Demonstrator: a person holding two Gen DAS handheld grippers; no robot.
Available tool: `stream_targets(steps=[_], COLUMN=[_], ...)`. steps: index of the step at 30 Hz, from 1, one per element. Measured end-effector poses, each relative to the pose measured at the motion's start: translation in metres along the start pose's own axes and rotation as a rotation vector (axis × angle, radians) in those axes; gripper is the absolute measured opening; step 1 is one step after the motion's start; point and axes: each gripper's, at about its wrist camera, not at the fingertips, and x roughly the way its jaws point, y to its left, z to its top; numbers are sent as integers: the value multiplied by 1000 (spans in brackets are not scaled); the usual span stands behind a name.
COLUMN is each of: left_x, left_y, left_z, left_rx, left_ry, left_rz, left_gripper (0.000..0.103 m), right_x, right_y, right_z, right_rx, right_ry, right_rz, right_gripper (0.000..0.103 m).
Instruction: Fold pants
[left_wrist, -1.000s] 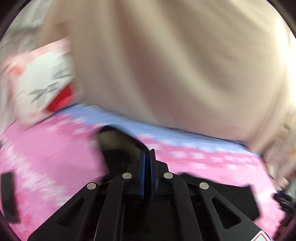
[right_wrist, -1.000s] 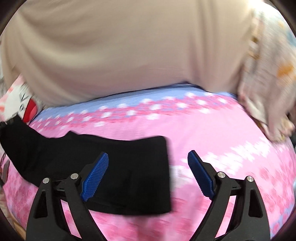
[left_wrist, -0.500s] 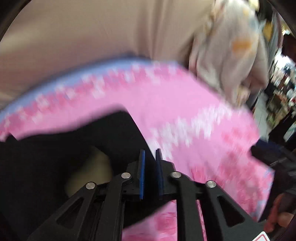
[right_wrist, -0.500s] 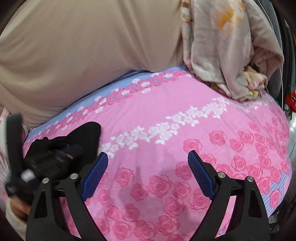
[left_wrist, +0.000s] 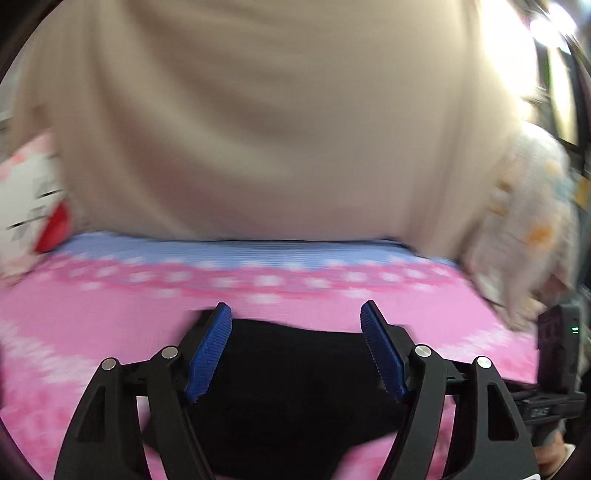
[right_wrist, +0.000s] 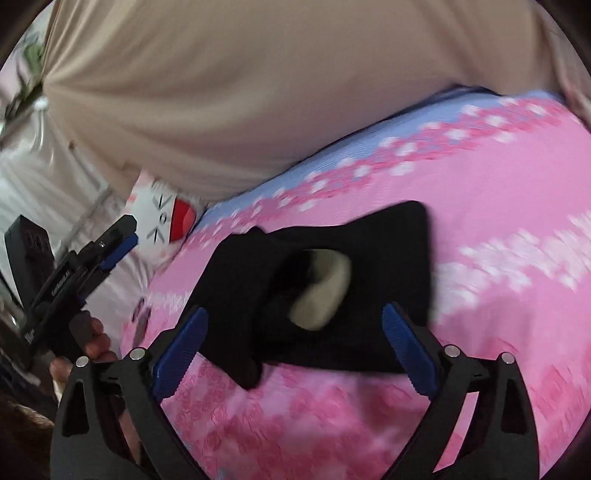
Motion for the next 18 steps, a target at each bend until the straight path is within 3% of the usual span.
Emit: stream_targets(steps=[3,4,5,6,9,11,13,14,15,16,17,18], left_x=[-7,-10,-12,-14,-20,-23,-26,-25,-25,-24,-21,-20], left_y=[56,76,91,104,143,166,181,187,194,201,204,210], left_z=[-7,-14,-19,-25,-39,-42,-40,-40,-41,-44,-45,-51], left_rx=[-47,-71,-92,-111,-174,-208,-226,-234,-244,-259,-265,-269], left_ry=[16,32,46,56,82,75,56,54,56,64,72,83], left_rz=[162,201,226,245,296,303,317,327,328,322,322,319], left_gripper=[70,70,70,70,70,70,70,70,70,70,70,70], right_x=[58,78,91,104,118,112,118,135,149,165,178,181], right_y=[32,42,52,68,119,148,159,154,146,134,117,104], right_z=[12,13,12,13,41,81,114,133,141,148,149,143], right_rx=[-85,-108,-143,-205,-327,-381,-415,-437,-436,-411,-359,-322], right_ry=[113,159,182,199,194,117,35,25,48,75,99,122], right_rz=[14,13,8,-6,20,51,1,-44,-80,-166,-325,-388], right_gripper=[93,85,75,54,22,21,23,30,50,61,65,66])
